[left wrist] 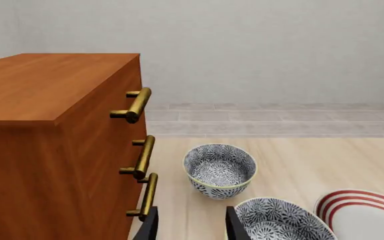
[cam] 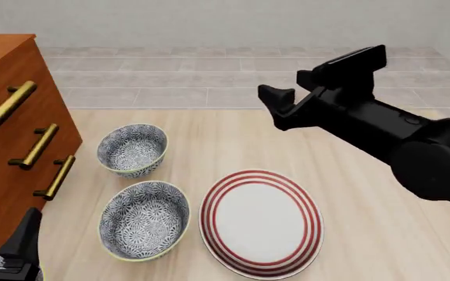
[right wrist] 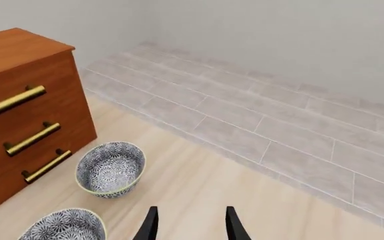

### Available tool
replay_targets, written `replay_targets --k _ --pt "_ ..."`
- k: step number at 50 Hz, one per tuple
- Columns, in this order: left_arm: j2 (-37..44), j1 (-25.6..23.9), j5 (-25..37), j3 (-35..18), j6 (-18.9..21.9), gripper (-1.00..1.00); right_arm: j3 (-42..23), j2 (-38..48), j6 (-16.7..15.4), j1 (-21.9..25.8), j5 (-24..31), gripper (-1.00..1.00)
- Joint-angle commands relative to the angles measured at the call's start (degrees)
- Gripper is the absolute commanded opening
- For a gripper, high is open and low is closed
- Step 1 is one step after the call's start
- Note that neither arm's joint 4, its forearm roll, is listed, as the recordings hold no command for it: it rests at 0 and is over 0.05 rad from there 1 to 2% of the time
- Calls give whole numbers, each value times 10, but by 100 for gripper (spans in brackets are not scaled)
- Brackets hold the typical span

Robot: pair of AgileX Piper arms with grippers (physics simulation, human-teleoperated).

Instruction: Pick up the bowl and put it in the front on the plate.

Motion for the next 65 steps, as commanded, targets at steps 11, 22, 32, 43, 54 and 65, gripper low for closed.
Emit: replay_targets --k 11,22,32,43,54,65 --pt "0 0 0 0 0 100 -104 103 -20 21 37 100" --pt "0 0 0 0 0 100 -156 147 -29 30 62 100" --pt "0 0 0 0 0 100 -217 206 -32 46 87 100" --pt "0 0 0 0 0 100 -251 262 -38 50 80 100" --pt "0 0 0 0 0 100 -322 319 -45 61 110 100" --pt "0 0 0 0 0 100 -394 373 -54 57 143 100"
